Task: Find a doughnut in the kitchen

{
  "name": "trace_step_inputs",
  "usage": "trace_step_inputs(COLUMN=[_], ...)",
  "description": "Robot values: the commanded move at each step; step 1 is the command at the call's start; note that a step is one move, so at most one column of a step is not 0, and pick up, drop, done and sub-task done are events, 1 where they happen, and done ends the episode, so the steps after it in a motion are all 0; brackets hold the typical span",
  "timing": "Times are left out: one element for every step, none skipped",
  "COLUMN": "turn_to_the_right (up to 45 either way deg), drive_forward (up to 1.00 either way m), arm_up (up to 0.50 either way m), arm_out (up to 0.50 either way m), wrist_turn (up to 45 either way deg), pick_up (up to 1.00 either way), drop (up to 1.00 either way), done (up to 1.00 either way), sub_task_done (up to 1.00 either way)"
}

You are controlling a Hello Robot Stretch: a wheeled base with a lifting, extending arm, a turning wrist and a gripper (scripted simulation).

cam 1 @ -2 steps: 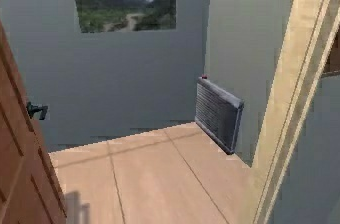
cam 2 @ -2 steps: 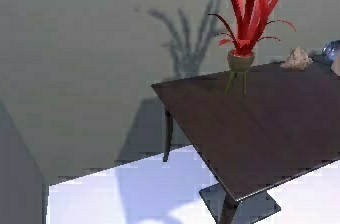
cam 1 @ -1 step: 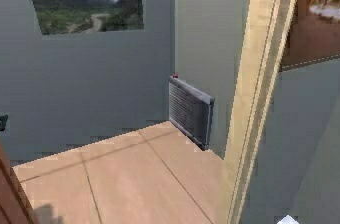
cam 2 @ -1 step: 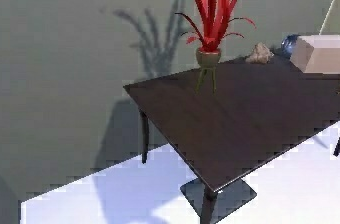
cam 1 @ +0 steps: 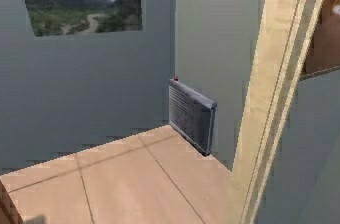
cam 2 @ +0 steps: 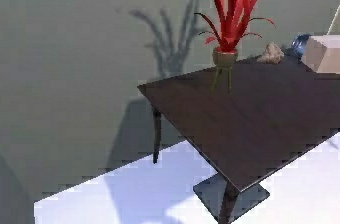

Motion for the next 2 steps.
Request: trace_step_inputs(turn_to_the_right=[-18.0, -3.0], drive_forward=[0.00, 0.00], arm_up=[0.00, 0.00], arm_out=[0.00, 0.00], wrist_turn=[0.0, 0.0], pick_up=[0.00, 0.00], drop=[0.00, 0.00], done=[0.00, 0.00], sub_task_done=[0.00, 0.00])
